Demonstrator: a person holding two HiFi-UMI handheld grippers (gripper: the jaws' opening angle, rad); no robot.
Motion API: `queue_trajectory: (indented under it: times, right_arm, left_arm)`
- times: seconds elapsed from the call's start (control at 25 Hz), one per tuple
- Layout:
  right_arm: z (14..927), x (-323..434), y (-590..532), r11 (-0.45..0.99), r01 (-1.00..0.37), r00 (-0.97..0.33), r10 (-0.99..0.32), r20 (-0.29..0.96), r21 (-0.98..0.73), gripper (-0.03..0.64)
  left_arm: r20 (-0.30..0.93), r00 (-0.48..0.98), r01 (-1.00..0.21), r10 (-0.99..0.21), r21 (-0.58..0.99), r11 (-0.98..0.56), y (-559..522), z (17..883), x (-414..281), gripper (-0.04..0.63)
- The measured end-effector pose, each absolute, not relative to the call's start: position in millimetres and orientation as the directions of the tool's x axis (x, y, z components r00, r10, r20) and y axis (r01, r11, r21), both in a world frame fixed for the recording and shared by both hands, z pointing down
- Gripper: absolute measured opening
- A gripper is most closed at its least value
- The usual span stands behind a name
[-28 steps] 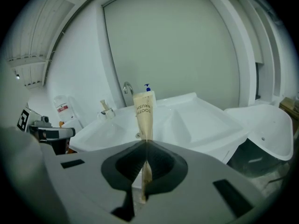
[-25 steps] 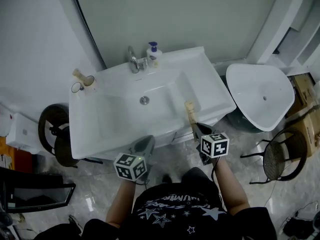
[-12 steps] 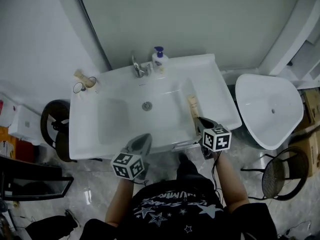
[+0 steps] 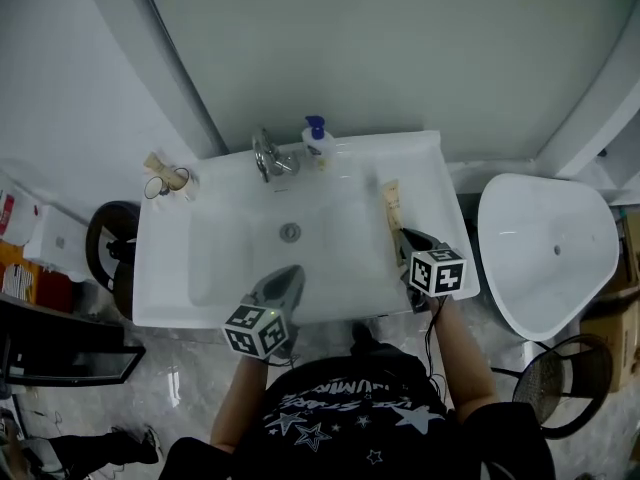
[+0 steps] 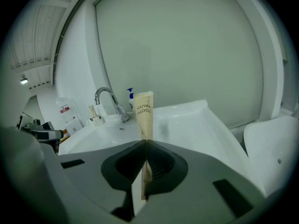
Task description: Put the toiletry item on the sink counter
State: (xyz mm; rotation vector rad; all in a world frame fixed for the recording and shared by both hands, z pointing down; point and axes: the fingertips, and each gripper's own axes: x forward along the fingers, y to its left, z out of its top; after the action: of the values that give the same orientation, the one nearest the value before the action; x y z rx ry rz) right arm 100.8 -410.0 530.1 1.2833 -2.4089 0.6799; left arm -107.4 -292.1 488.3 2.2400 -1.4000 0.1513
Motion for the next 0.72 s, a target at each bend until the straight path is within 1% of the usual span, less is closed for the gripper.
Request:
queue_trajectory:
  times: [0.2,0.4,0.52,0.72]
  right_arm:
    - [537.1,119.5,-447.1,0.555,-0.826,-0.508,-0.653,0.562,-0.102,0.017]
    - [548.0,132.4,-482.9,0.653,-0.753,-0.468,-0.614,0.636,0.075,0.017]
    - [550.3,136.0,-501.4,0.707,-0.683,-0.446,-0.604,0.66,0.185,0.017]
    - [556.7,135.8,-536.4,0.776,-0.524,-0.419,-0.594,0.686,0.352,0.017]
  left_arm:
    - [0.345,0.436,-0.885,-0.831,0.332,-0.326,-318.4,484.0,-96.2,0.018]
    - [0.355,0.4,-0.9,-0.845,0.327,-0.289,-338.2,484.4,-88.2,0.018]
    - [0.363,0.379,-0.907,-0.851,0.327,-0.265,-346.2,486.8,-84.1,0.018]
    - [0.382,0.341,-0.918,-0.859,0.331,-0.217,-359.5,492.4,-81.5,0.018]
